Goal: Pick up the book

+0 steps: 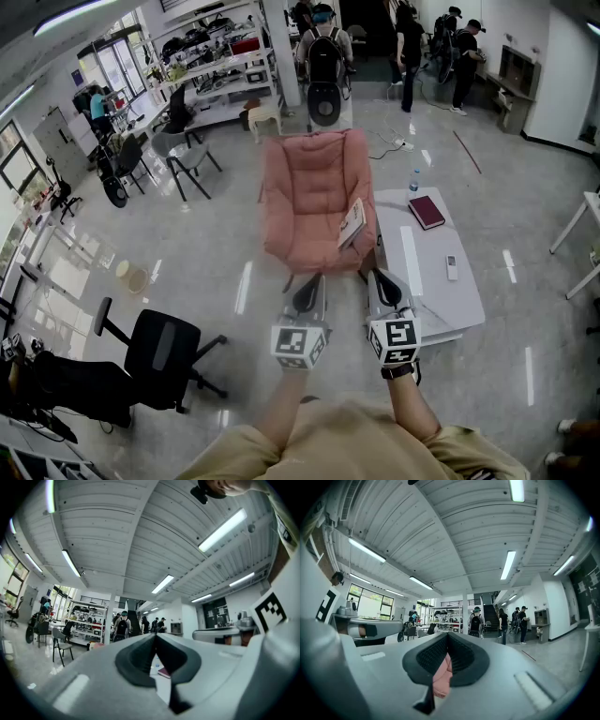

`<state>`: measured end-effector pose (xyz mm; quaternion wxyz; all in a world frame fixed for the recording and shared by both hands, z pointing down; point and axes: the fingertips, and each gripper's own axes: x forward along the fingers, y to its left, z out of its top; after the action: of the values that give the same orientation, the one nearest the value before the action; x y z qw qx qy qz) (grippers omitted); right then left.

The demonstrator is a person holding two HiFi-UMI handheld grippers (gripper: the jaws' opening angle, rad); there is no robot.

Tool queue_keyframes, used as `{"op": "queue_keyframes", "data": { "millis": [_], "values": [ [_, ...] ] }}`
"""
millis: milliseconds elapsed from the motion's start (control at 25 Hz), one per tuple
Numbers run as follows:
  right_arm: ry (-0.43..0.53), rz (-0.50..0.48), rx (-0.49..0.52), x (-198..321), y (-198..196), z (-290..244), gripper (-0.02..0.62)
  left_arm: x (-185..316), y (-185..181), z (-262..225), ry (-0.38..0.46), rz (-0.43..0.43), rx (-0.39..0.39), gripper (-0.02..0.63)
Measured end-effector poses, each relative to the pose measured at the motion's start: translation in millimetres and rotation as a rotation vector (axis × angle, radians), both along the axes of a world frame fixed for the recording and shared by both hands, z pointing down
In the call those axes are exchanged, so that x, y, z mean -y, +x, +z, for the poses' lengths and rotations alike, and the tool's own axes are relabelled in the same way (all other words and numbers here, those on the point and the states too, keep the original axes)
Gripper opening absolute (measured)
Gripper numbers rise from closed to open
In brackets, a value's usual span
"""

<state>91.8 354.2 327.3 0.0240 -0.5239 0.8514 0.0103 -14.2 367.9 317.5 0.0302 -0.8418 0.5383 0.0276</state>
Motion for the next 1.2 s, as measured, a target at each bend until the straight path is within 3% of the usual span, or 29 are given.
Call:
{"op": "queue_keyframes", "data": {
  "millis": [200,440,680,840,960,1200],
  "values": [
    [-0.038,-0.006,0.006,10.3,11.1,20.4,0.005,7.2,10.1,27.3,-0.049,0.006,-0.003,-0.002],
    [-0.089,0.038,0.01,51.5,16.9,50.3,0.005,55.1,9.4,48.1,-0.077,0.005,-0.025,-0.002],
    [-0.127,0.067,-0.017,137.3,8.6,69.4,0.005,158.2,11.2,67.8,-0.1,0.064,-0.067,-0.002],
    [-0.103,0.084,-0.043,213.3,-5.4,48.7,0.005,238.6,-1.0,49.9,-0.084,0.094,-0.105,-0.002],
    [-0.081,0.036,-0.091,263.2,-31.5,40.2,0.005,290.5,-15.8,36.4,-0.076,0.117,-0.154,-0.002],
    [-0.153,0.003,-0.12,362.4,-79.0,63.2,0.005,381.8,-65.8,49.5,-0.081,0.082,-0.107,-0.002]
  ]
}}
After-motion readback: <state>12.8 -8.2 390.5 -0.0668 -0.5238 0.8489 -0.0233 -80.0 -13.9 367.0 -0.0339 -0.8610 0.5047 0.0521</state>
